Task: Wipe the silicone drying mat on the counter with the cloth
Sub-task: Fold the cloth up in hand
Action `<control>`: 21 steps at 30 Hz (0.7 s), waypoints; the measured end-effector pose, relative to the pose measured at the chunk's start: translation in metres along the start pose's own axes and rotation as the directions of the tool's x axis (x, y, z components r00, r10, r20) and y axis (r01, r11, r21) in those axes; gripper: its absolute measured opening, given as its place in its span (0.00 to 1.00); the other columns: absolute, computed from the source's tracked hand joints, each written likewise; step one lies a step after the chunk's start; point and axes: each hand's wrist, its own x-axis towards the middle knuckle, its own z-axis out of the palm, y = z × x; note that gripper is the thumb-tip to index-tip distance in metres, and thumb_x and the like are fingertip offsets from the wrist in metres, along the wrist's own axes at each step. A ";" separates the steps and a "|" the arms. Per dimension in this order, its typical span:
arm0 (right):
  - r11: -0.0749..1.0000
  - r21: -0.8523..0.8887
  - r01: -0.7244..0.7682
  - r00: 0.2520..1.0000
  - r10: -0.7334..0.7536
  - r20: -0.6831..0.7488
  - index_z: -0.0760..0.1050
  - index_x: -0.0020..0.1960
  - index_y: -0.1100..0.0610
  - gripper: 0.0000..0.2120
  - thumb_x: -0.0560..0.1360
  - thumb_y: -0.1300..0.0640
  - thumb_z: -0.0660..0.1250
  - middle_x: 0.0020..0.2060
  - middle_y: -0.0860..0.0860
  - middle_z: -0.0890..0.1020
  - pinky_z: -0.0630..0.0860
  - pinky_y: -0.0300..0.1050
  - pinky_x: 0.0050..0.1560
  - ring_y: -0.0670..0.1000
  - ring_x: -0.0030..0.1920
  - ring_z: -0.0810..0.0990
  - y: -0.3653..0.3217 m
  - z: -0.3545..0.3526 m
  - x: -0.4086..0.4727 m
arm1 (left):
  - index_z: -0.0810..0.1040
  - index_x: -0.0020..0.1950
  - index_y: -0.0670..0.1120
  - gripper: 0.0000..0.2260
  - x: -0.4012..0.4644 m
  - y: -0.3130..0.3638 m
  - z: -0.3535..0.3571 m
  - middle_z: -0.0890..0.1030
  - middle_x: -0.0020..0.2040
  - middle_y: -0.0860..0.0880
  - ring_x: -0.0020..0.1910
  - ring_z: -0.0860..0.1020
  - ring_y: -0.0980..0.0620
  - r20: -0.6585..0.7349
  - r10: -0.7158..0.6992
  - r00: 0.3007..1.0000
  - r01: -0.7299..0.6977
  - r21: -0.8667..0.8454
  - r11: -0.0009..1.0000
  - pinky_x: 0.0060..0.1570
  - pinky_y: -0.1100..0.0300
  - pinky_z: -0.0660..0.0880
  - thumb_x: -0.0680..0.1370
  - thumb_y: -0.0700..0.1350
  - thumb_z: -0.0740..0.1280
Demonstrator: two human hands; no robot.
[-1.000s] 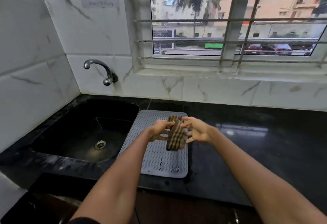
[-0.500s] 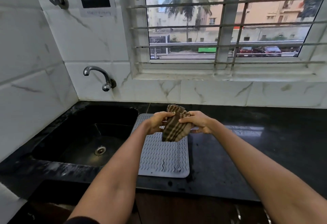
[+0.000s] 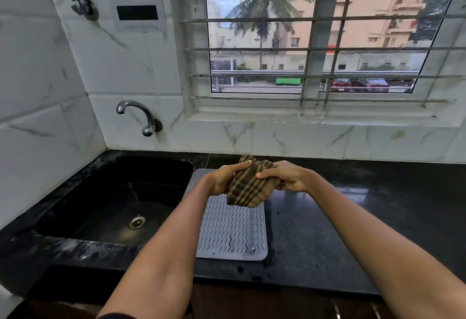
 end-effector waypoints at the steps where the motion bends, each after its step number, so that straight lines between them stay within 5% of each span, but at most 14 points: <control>1: 1.000 0.017 0.008 1.000 -0.008 -0.007 0.78 0.53 0.59 0.13 0.69 0.59 0.74 0.49 0.56 0.83 0.79 0.42 0.40 0.50 0.46 0.83 0.000 -0.001 -0.001 | 0.76 0.63 0.43 0.22 0.000 0.001 0.001 0.81 0.58 0.43 0.55 0.80 0.47 -0.001 -0.001 1.000 0.001 0.014 1.000 0.47 0.54 0.77 0.76 0.57 0.66; 7: 0.982 0.173 0.078 0.995 -0.067 -0.067 0.74 0.59 0.62 0.20 0.69 0.62 0.73 0.54 0.61 0.82 0.78 0.56 0.55 0.59 0.54 0.81 -0.004 -0.013 -0.009 | 0.72 0.67 0.45 0.27 0.006 0.003 0.001 0.76 0.64 0.46 0.62 0.74 0.48 -0.060 0.040 0.997 -0.037 0.047 0.998 0.59 0.50 0.74 0.73 0.58 0.70; 14: 0.969 0.216 0.119 0.983 -0.084 -0.166 0.78 0.51 0.58 0.15 0.66 0.60 0.75 0.50 0.58 0.83 0.80 0.49 0.44 0.56 0.48 0.82 -0.020 -0.034 -0.021 | 0.75 0.61 0.44 0.21 0.008 0.015 0.010 0.81 0.56 0.46 0.53 0.79 0.50 0.019 0.041 0.999 -0.043 0.097 0.994 0.57 0.54 0.74 0.74 0.54 0.70; 16: 0.984 0.153 0.087 0.956 -0.039 -0.290 0.71 0.61 0.59 0.24 0.68 0.59 0.74 0.59 0.60 0.78 0.77 0.51 0.48 0.58 0.54 0.78 -0.018 -0.040 -0.021 | 0.74 0.62 0.43 0.22 0.006 0.029 0.018 0.80 0.56 0.44 0.52 0.79 0.48 -0.014 0.082 0.996 -0.081 0.066 0.994 0.52 0.55 0.77 0.74 0.54 0.70; 18: 0.995 -0.102 0.008 0.843 -0.062 -0.535 0.60 0.68 0.57 0.33 0.69 0.59 0.73 0.64 0.61 0.70 0.75 0.52 0.52 0.59 0.59 0.72 -0.011 -0.041 -0.021 | 0.68 0.69 0.42 0.27 0.007 0.045 0.030 0.79 0.56 0.44 0.51 0.79 0.47 -0.078 0.156 0.985 -0.152 0.061 0.986 0.46 0.55 0.78 0.75 0.53 0.70; 20: 0.954 -0.300 -0.016 0.731 -0.193 -0.654 0.60 0.67 0.56 0.31 0.70 0.57 0.73 0.64 0.60 0.67 0.72 0.55 0.59 0.60 0.61 0.69 -0.007 -0.034 -0.024 | 0.64 0.72 0.44 0.28 0.012 0.058 0.044 0.77 0.59 0.42 0.52 0.79 0.46 -0.168 0.221 0.961 -0.211 0.076 0.974 0.45 0.54 0.79 0.76 0.48 0.70; 21: 0.961 -0.273 0.055 0.749 -0.220 -0.625 0.63 0.65 0.56 0.27 0.71 0.55 0.72 0.63 0.60 0.70 0.73 0.54 0.57 0.58 0.59 0.71 -0.008 -0.032 -0.026 | 0.66 0.71 0.44 0.26 0.016 0.062 0.051 0.76 0.62 0.41 0.54 0.79 0.46 -0.216 0.249 0.944 -0.234 0.091 0.968 0.48 0.54 0.79 0.76 0.46 0.70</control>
